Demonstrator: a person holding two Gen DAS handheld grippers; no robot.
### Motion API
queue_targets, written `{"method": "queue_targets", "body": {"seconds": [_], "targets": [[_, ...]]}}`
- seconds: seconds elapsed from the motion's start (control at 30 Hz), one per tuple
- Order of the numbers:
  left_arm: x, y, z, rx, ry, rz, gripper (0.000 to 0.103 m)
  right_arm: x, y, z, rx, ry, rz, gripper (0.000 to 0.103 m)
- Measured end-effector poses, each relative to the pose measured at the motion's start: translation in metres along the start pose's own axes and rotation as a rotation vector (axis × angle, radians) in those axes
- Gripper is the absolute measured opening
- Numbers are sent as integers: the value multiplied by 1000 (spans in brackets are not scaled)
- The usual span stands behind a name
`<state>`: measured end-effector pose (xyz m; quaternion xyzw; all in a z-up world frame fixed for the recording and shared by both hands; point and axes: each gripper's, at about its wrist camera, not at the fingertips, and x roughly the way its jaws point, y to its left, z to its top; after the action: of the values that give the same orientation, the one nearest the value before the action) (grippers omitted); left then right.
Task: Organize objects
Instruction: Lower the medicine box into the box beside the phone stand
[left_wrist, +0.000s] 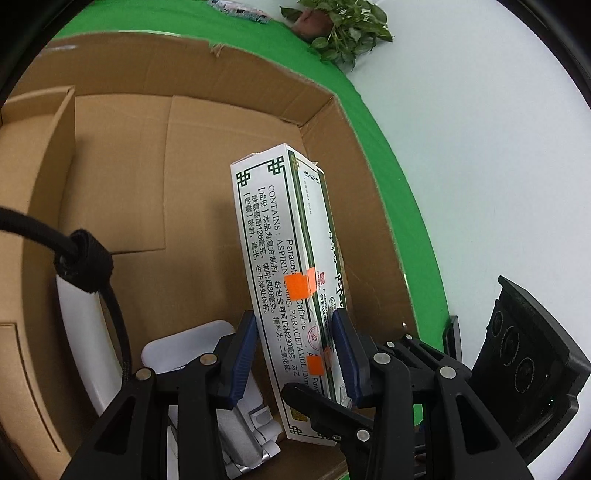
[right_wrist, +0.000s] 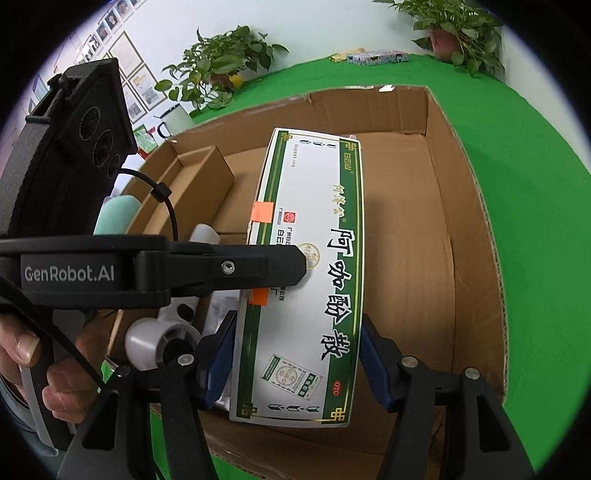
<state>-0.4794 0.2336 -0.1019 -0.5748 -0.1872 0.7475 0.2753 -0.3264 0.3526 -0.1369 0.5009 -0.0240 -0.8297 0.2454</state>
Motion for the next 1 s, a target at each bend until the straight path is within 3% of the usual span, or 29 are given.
{"method": "queue_targets", "body": {"seconds": [0.27, 0.5, 0.7, 0.8, 1.0], "targets": [[6, -2, 7, 20, -1, 53, 43, 5, -2, 2, -12, 25, -28, 61], [-23, -11, 6, 74, -63, 120, 44, 10, -1, 2, -14, 43, -93, 61], [-66, -16, -31, 114, -167, 183, 45, 13, 9, -1, -29, 76, -76, 64], [-83, -19, -46, 126, -236, 250, 55, 16, 8, -4, -18, 87, -87, 64], [-110, -20, -73, 153, -306, 345, 56, 11, 15, -11, 0, 73, -132, 65]]}}
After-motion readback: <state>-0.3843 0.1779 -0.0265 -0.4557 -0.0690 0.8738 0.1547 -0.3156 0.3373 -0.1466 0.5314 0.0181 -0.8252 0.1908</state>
